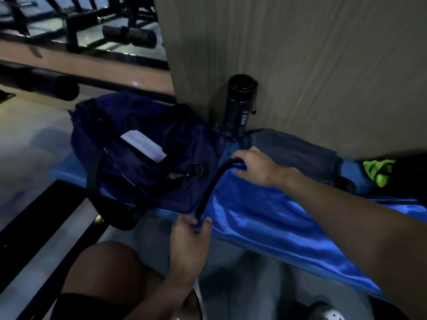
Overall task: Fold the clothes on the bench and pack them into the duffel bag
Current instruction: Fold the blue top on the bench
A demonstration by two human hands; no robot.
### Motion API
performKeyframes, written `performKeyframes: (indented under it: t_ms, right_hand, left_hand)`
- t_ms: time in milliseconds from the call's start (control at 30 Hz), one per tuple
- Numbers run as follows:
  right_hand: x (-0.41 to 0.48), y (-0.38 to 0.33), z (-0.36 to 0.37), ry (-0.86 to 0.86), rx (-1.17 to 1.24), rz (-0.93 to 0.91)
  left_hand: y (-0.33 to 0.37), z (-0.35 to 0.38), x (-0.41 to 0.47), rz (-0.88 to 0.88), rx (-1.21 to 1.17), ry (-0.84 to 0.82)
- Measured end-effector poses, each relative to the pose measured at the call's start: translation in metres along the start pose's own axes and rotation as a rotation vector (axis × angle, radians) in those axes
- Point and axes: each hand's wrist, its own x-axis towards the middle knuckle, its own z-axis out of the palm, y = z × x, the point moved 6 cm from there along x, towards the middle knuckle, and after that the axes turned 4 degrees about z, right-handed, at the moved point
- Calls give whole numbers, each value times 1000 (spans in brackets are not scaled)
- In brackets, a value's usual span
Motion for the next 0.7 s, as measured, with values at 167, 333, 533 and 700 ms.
performKeyframes:
  t_ms: [167,333,533,700]
  right_hand:
    - [24,-7,16,-96,-128,10]
    - [33,-14,25,-63,-276,-41]
    - [34,-15,15,-116,-181,-34]
    - [18,-9,-19,-106,32,-34]
  left_hand:
    - [-18,11,-1,-210,-352,10]
    - [-21,15,-2,-355,-607,68]
    - [-13,22,-11,-379,-757,44]
    - [16,15,-27,-147,-658,-3]
